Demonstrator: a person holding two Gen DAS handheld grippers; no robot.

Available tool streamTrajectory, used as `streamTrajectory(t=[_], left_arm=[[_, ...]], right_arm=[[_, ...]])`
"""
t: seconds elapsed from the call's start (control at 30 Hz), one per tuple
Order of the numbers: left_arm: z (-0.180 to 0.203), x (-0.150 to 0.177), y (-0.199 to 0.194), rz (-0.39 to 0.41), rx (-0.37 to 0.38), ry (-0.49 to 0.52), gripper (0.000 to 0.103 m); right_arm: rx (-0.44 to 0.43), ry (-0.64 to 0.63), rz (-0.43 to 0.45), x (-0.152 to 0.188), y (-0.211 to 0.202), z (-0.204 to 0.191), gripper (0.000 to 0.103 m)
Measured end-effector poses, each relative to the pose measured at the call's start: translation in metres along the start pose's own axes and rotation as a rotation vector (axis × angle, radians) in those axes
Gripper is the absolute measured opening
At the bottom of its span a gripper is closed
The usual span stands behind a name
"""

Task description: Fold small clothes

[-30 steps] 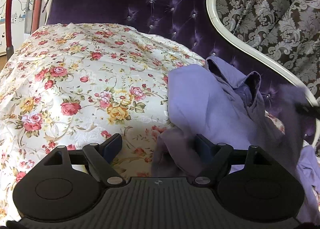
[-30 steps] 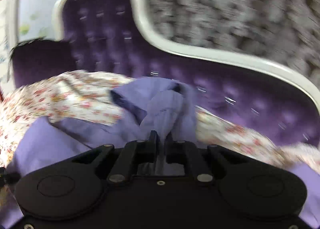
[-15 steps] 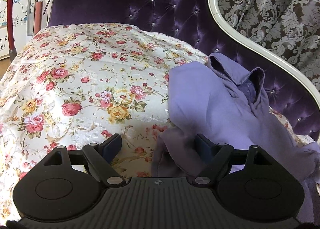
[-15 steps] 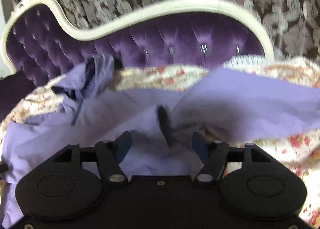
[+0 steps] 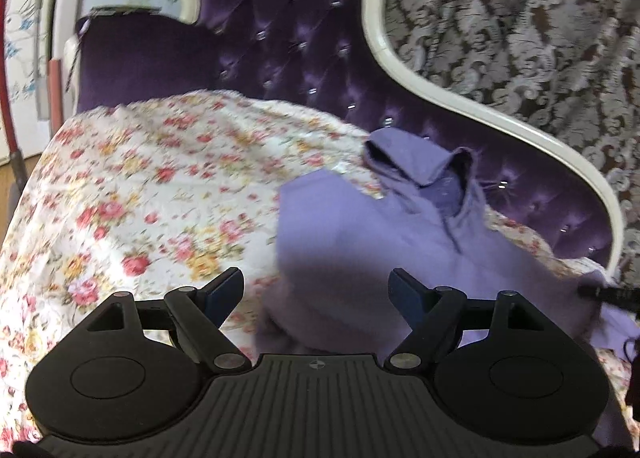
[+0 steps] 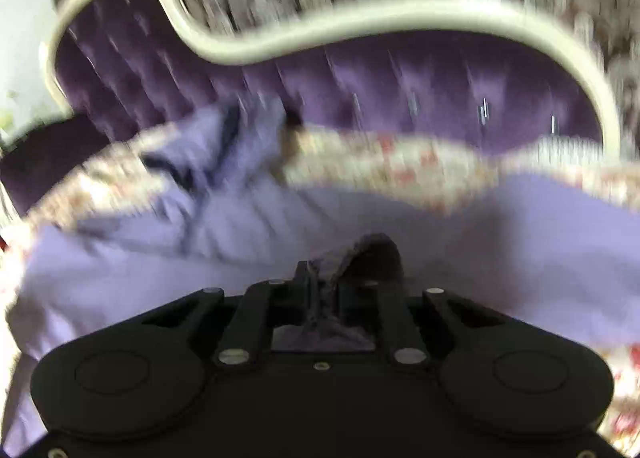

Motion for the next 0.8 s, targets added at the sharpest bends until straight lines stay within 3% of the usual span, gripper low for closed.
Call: streamTrajectory(t=[0.1, 0.17, 0.2, 0.23, 0.3, 0.33, 0.37, 0.5, 0.8], left_arm=[[0.019, -0.009, 0.000, 0.004, 0.023, 0.033, 0.079], [0.032, -0.012, 0.005, -0.004, 0.039, 0.046, 0.079], [0.038, -0.012, 0.007, -0.010, 0.047, 0.052, 0.079], [0.044, -0.013, 0.009, -0.017, 0.055, 0.061, 0.079], [0.056, -0.012, 0.012, -0.028, 0.059, 0.087, 0.079], [0.061, -0.012, 0.014, -0.032, 0.061, 0.097, 0.079], [0.067, -0.011, 0.016, -0.039, 0.066, 0.109, 0.079], [0.097, -0.010, 0.030, -0.068, 0.092, 0.161, 0.079], [0.192, 0.001, 0.065, -0.141, 0.212, 0.240, 0.079]], right_arm=[[-0.029, 0.048, 0.053, -0.005, -0.009, 0.005, 0.031], [0.034, 0.049, -0.043, 0.002, 0.015, 0.016, 0.041], [0.065, 0.040, -0.089, 0.008, 0.026, 0.023, 0.056], [0.086, 0.039, -0.106, 0.011, 0.032, 0.029, 0.061], [0.096, 0.071, -0.065, 0.016, 0.023, 0.041, 0.064], [0.086, 0.098, -0.034, 0.016, 0.015, 0.047, 0.073], [0.069, 0.124, 0.004, 0.017, 0.004, 0.052, 0.076], [0.076, 0.135, 0.073, 0.022, -0.026, 0.065, 0.078], [0.101, 0.332, 0.071, 0.020, -0.061, 0.148, 0.081]])
Point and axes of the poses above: each gripper's, at about its wrist camera, not at the fingertips, and y roughly the way its jaws point, z to its right, x to its underside, the point moved 4 cm from there along y, roughly the way its jaws point, and after that the axes turned 11 degrees about y, right-handed, at the moved point
